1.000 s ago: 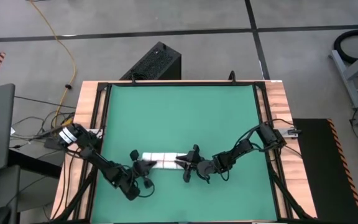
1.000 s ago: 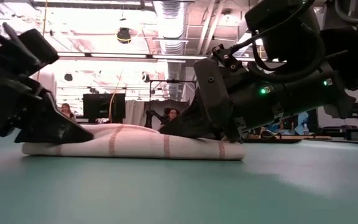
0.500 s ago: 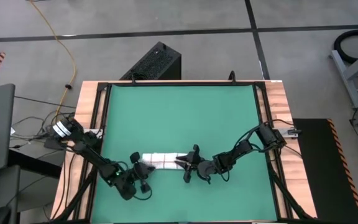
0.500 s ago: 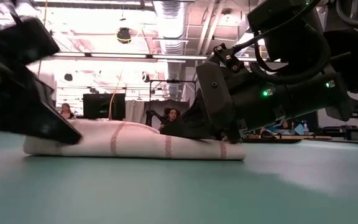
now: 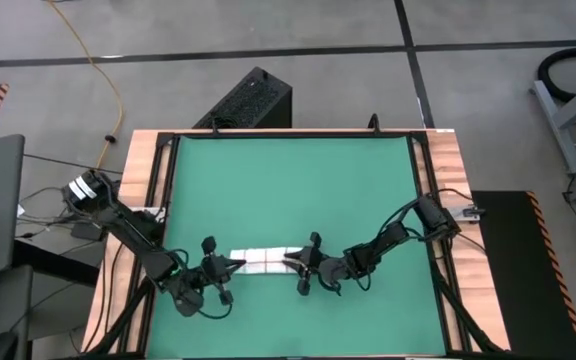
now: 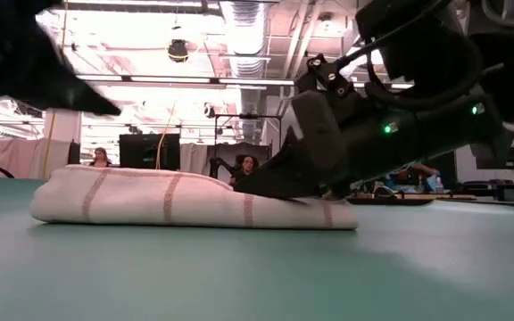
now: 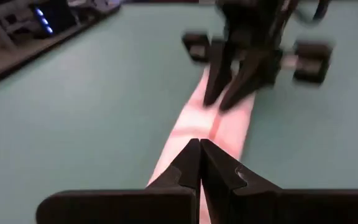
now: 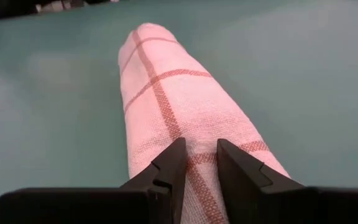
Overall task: Roll towel
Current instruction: Roll the white towel
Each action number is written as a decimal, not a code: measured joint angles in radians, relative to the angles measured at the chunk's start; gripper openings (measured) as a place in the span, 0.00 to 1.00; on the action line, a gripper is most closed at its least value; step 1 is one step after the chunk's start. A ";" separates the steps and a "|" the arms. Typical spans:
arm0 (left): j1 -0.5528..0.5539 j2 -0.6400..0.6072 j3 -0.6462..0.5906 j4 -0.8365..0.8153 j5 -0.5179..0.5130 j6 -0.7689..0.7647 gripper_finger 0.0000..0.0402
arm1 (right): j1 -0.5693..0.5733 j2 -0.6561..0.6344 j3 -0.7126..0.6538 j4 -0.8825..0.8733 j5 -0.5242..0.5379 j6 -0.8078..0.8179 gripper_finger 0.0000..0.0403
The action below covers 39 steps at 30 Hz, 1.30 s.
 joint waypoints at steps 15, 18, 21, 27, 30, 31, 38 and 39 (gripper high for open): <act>0.157 0.174 -0.171 0.448 0.254 0.128 0.00 | -0.002 -0.070 0.002 -0.158 -0.001 0.017 0.28; 0.166 0.238 -0.171 0.463 0.260 0.081 0.00 | -0.002 -0.071 0.002 -0.165 0.000 0.018 0.28; 0.164 0.286 -0.171 0.505 0.263 0.054 0.00 | -0.002 -0.071 0.002 -0.167 0.001 0.019 0.28; 0.161 0.303 -0.177 0.491 0.267 0.011 0.00 | -0.002 -0.074 0.005 -0.209 -0.015 0.049 0.28; 0.160 0.302 -0.179 0.468 0.268 0.000 0.00 | 0.001 -0.075 0.006 -0.239 -0.015 0.069 0.28; 0.160 0.302 -0.179 0.461 0.267 -0.005 0.00 | 0.002 -0.075 0.006 -0.242 -0.015 0.069 0.28; 0.154 0.301 -0.176 0.400 0.266 -0.063 0.00 | 0.002 -0.075 0.006 -0.250 -0.015 0.070 0.28; 0.150 0.301 -0.176 0.388 0.263 -0.080 0.00 | 0.002 -0.075 0.006 -0.253 -0.015 0.070 0.28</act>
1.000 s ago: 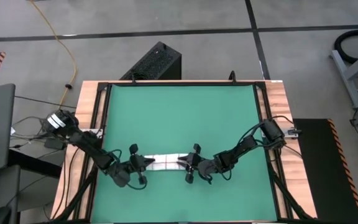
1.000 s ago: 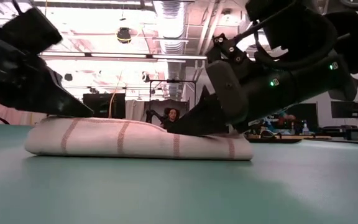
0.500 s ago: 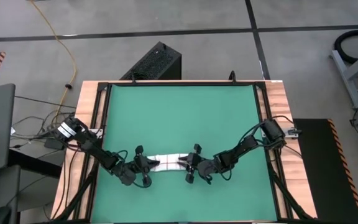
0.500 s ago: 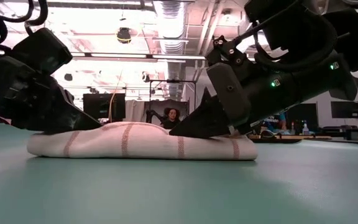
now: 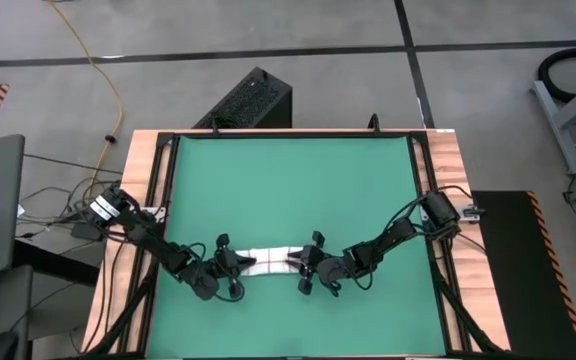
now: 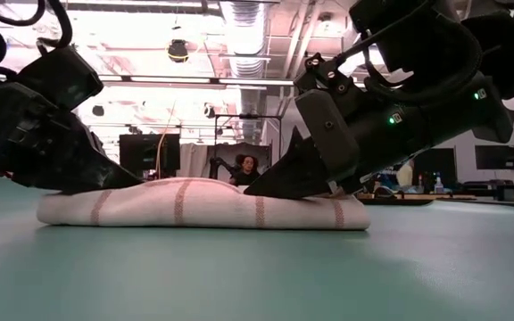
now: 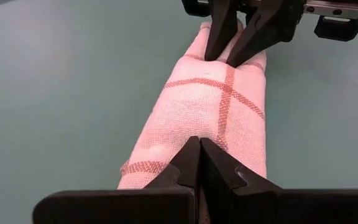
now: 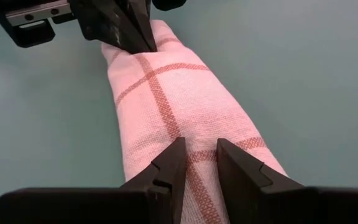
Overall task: Roll towel
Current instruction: Roll the white towel, then return to Home Position
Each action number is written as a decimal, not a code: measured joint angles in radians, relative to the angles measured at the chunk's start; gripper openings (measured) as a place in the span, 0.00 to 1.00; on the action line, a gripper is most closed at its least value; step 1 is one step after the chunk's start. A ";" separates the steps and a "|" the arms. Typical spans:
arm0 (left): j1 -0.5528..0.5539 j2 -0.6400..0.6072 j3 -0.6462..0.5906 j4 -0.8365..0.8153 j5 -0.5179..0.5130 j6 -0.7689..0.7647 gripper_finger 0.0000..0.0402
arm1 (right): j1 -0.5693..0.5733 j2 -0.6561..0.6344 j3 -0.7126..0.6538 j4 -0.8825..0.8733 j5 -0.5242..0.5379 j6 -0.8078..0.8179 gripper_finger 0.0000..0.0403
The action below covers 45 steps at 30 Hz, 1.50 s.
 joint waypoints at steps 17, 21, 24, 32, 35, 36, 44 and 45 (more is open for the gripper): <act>-0.037 -0.309 -0.012 -0.463 0.026 -0.091 0.00 | 0.000 0.001 -0.001 -0.020 -0.003 0.021 0.28; -0.038 -0.386 -0.012 -0.516 0.034 -0.068 0.00 | 0.000 0.002 -0.002 0.004 -0.004 0.018 0.28; -0.039 -0.428 -0.013 -0.541 0.042 -0.051 0.00 | 0.003 -0.008 -0.004 0.010 -0.005 0.001 0.28; -0.049 -0.488 -0.011 -0.535 0.031 0.035 0.00 | 0.009 -0.113 -0.006 -0.004 -0.006 -0.097 0.28; -0.055 -0.534 -0.011 -0.528 0.030 0.079 0.00 | 0.008 -0.165 -0.006 -0.004 -0.005 -0.138 0.28; -0.059 -0.555 -0.011 -0.522 0.031 0.098 0.00 | 0.008 -0.184 -0.006 -0.004 -0.005 -0.151 0.28; -0.077 -0.801 -0.003 -0.460 0.004 0.346 0.00 | 0.021 -0.454 -0.004 -0.089 -0.022 -0.367 0.28; -0.077 -0.837 -0.002 -0.462 -0.018 0.375 0.00 | 0.023 -0.501 -0.004 -0.111 -0.013 -0.394 0.28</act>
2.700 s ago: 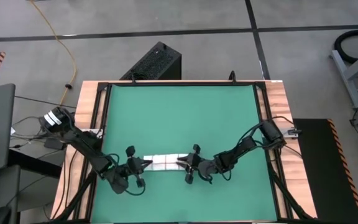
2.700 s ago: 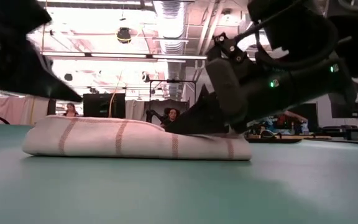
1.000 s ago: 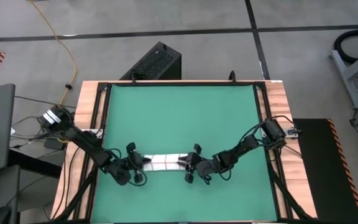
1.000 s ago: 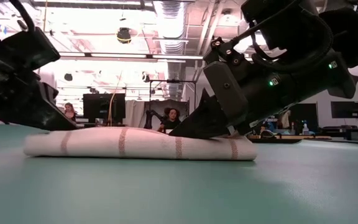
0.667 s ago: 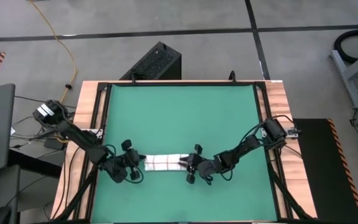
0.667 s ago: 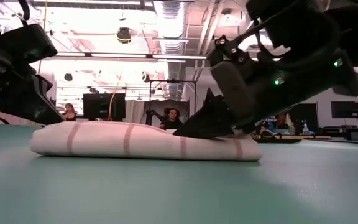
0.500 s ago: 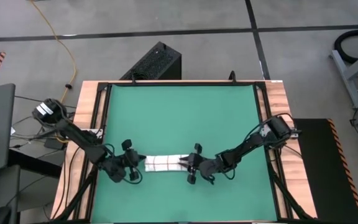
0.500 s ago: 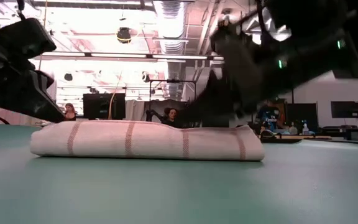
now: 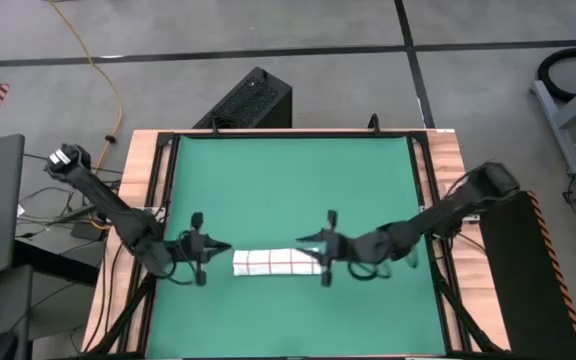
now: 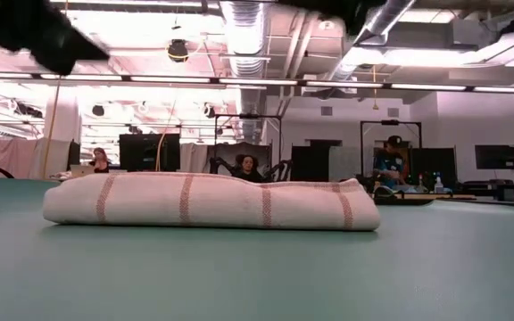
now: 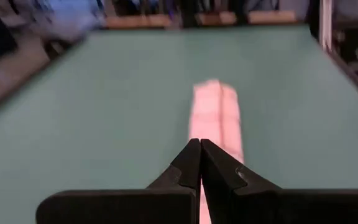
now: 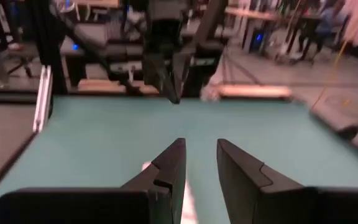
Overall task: Roll towel
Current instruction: Return to Home Position
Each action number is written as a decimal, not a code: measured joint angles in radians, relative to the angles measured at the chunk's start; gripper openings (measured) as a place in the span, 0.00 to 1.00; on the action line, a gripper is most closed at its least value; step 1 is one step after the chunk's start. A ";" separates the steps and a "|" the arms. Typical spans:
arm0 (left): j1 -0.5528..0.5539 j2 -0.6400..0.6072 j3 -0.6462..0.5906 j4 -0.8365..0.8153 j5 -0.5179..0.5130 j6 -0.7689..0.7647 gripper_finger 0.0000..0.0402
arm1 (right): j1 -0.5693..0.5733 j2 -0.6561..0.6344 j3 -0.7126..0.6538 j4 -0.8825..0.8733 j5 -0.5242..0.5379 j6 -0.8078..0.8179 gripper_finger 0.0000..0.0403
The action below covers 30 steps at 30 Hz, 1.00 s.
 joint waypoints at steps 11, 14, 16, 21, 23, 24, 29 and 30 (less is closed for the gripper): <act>0.002 -0.418 0.003 -0.034 -0.065 0.326 0.00 | -0.032 -0.547 0.001 -0.547 0.116 -0.027 0.28; 0.007 -0.518 0.003 -0.112 -0.022 0.362 0.00 | -0.030 -0.641 -0.008 -0.646 0.118 -0.021 0.28; 0.021 -0.587 -0.008 -0.148 0.023 0.381 0.00 | -0.031 -0.699 -0.055 -0.658 0.118 -0.018 0.28; 0.076 -0.764 -0.055 -0.226 0.143 0.403 0.00 | -0.056 -0.869 -0.278 -0.607 0.249 0.057 0.28; 0.099 -0.827 -0.074 -0.246 0.174 0.403 0.00 | -0.067 -0.950 -0.372 -0.565 0.278 0.093 0.28; 0.110 -0.860 -0.089 -0.245 0.185 0.403 0.00 | -0.072 -0.988 -0.412 -0.538 0.270 0.100 0.28; 0.158 -0.974 -0.198 -0.246 0.229 0.410 0.00 | -0.075 -1.152 -0.566 -0.486 0.141 0.081 0.28; 0.168 -0.971 -0.213 -0.249 0.231 0.408 0.00 | -0.075 -1.183 -0.590 -0.477 0.140 0.079 0.28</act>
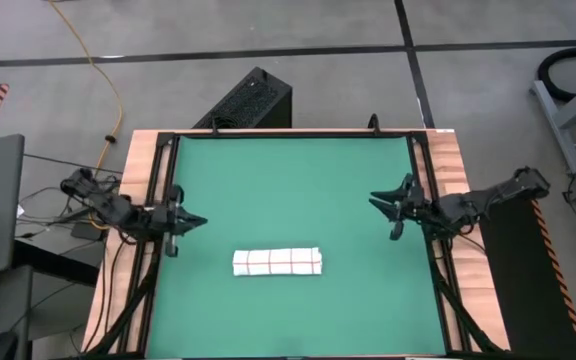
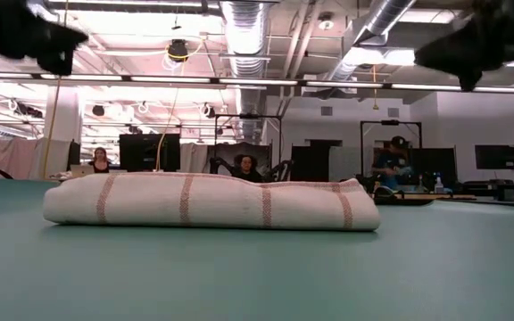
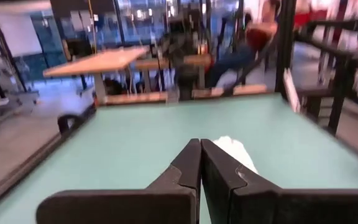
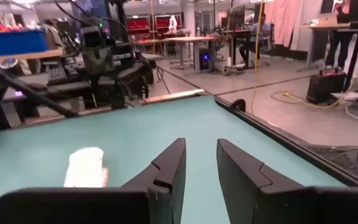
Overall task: Roll towel
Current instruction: Return to Home Position
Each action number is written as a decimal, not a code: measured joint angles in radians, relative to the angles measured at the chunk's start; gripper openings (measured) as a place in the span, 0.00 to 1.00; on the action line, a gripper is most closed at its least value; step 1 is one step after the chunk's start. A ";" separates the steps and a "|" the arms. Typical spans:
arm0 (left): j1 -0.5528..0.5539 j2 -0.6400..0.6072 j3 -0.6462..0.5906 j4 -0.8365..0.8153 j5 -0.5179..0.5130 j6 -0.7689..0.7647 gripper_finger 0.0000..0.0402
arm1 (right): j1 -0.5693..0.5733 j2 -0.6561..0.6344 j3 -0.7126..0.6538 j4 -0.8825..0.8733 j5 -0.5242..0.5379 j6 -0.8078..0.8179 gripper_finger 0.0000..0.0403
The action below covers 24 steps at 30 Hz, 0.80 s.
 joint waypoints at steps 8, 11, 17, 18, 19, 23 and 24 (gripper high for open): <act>0.099 0.009 -0.140 0.038 0.134 -0.146 0.00 | -0.002 -0.294 -0.162 0.017 0.060 -0.057 0.28; 0.131 0.022 -0.146 0.061 0.245 -0.158 0.00 | -0.002 -0.337 -0.210 0.032 0.063 -0.067 0.28; 0.160 0.031 -0.167 0.108 0.404 -0.222 0.00 | -0.008 -0.328 -0.231 -0.004 0.102 -0.017 0.28; 0.160 0.036 -0.171 0.118 0.412 -0.223 0.00 | -0.009 -0.327 -0.231 -0.005 0.104 -0.011 0.28; 0.160 0.041 -0.173 0.127 0.403 -0.219 0.00 | -0.009 -0.327 -0.231 -0.005 0.106 -0.011 0.28; 0.160 0.051 -0.174 0.136 0.328 -0.210 0.00 | -0.008 -0.322 -0.231 -0.009 0.105 -0.009 0.28; 0.160 0.052 -0.174 0.137 0.309 -0.208 0.00 | -0.008 -0.322 -0.231 -0.009 0.104 -0.007 0.28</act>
